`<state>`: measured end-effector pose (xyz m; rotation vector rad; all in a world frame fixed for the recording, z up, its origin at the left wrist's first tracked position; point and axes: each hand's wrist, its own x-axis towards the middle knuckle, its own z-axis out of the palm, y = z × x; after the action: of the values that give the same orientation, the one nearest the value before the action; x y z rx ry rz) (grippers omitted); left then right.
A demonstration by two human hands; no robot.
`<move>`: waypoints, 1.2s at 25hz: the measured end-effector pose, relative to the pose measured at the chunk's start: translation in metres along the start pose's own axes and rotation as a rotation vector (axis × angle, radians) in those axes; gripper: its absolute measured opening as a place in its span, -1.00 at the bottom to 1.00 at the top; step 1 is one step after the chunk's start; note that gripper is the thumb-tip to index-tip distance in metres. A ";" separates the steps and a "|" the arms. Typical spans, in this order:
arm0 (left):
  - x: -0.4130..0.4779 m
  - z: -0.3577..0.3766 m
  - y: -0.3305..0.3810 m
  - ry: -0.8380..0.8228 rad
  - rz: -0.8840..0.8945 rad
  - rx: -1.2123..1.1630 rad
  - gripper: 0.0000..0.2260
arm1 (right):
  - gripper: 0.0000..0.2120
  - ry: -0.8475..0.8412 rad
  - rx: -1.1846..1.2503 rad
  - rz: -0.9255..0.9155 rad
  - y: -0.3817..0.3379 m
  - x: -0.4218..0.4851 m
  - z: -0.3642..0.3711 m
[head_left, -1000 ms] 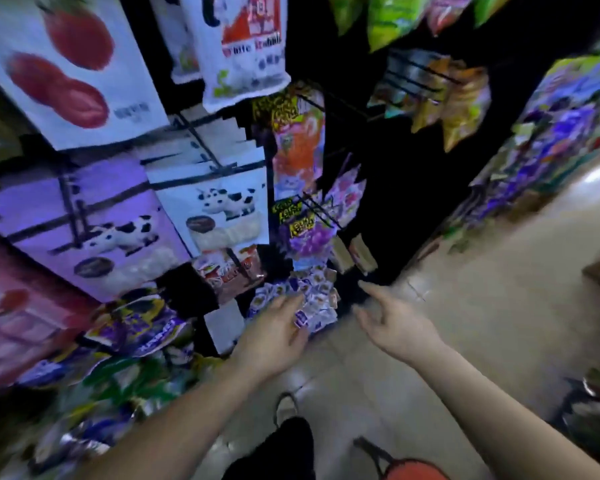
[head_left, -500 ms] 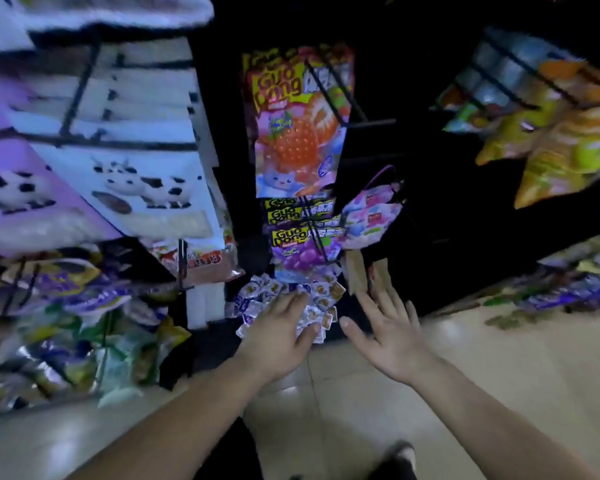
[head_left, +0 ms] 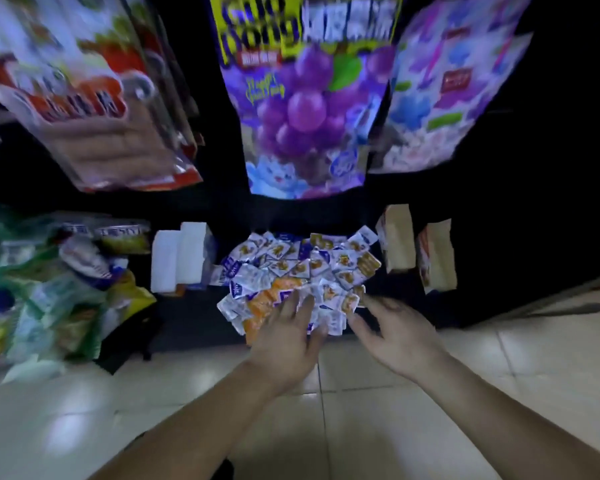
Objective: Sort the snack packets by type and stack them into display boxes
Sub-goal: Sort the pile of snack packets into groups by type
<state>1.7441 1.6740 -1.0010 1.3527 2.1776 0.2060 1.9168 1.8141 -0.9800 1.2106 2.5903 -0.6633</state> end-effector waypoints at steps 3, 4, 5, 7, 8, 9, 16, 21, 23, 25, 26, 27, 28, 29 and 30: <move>0.013 0.032 -0.010 0.034 0.065 0.010 -0.38 | -0.31 0.080 -0.065 -0.044 0.008 0.015 0.034; 0.012 0.036 -0.012 0.046 0.079 0.001 -0.38 | -0.32 0.105 -0.075 -0.039 0.008 0.016 0.036; 0.008 0.040 -0.013 0.064 0.092 -0.011 -0.38 | -0.34 0.121 -0.085 -0.029 0.007 0.013 0.038; -0.001 0.043 -0.018 0.106 0.125 -0.027 -0.37 | -0.33 0.113 -0.109 0.004 0.001 0.005 0.040; -0.005 0.043 -0.021 0.117 0.126 -0.030 -0.37 | -0.31 0.100 -0.100 0.018 -0.003 0.002 0.040; -0.010 0.044 -0.023 0.114 0.126 -0.021 -0.36 | -0.30 0.089 -0.072 0.037 -0.006 -0.002 0.042; 0.026 0.042 -0.019 -0.028 0.129 0.159 -0.34 | -0.26 -0.002 0.099 0.094 0.019 0.016 0.054; 0.097 0.041 -0.040 0.004 0.122 0.214 -0.35 | -0.31 0.068 0.635 0.095 0.042 0.100 0.089; 0.132 0.057 -0.050 -0.023 0.100 0.258 -0.33 | -0.19 0.058 0.730 0.147 0.055 0.131 0.114; 0.174 0.081 -0.061 -0.061 0.100 0.353 -0.28 | -0.11 0.021 0.718 0.192 0.070 0.161 0.134; 0.194 0.094 -0.063 -0.075 0.112 0.393 -0.25 | -0.15 -0.003 0.695 0.201 0.077 0.172 0.142; 0.211 0.106 -0.065 -0.079 0.121 0.409 -0.21 | -0.20 -0.030 0.668 0.197 0.083 0.180 0.148; 0.227 0.119 -0.066 -0.085 0.123 0.405 -0.18 | -0.23 -0.051 0.645 0.185 0.090 0.187 0.156; 0.238 0.130 -0.068 -0.093 0.118 0.396 -0.15 | -0.24 -0.070 0.629 0.174 0.096 0.192 0.165; 0.247 0.143 -0.071 -0.095 0.102 0.385 -0.12 | -0.26 -0.092 0.629 0.167 0.102 0.196 0.176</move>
<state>1.6829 1.8310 -1.2425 1.6455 2.1415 -0.2491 1.8686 1.9185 -1.2379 1.4870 2.2306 -1.5236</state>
